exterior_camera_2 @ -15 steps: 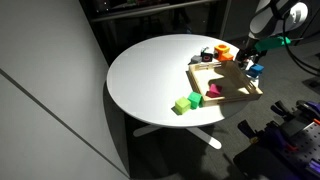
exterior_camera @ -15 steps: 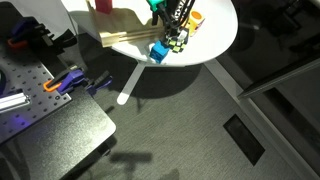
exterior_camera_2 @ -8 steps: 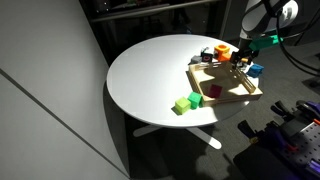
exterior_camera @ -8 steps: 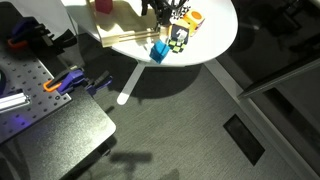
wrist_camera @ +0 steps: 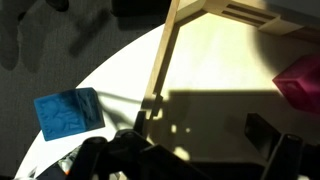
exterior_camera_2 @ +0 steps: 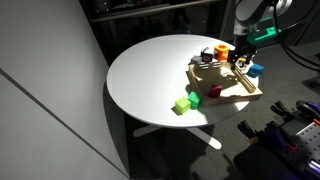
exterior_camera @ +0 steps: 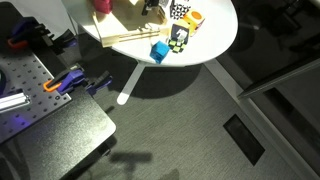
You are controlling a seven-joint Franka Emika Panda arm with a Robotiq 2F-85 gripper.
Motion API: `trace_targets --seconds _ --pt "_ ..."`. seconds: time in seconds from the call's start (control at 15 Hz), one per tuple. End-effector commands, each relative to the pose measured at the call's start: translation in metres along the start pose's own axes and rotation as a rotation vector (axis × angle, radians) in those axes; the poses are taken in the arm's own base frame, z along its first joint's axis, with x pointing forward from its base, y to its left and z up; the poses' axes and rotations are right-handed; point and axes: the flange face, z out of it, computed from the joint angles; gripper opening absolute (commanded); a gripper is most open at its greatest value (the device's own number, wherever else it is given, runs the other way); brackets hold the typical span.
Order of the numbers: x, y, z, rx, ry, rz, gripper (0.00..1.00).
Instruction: Put the blue building block on the table
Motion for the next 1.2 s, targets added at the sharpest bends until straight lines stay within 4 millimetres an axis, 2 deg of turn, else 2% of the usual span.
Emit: trace_targets --seconds 0.0,0.73,1.13 --pt "-0.012 -0.016 -0.029 -0.019 -0.005 0.004 1.00" --pt "-0.039 -0.068 -0.087 -0.067 0.126 -0.037 1.00" --pt "-0.060 -0.091 -0.097 -0.108 0.141 -0.084 1.00"
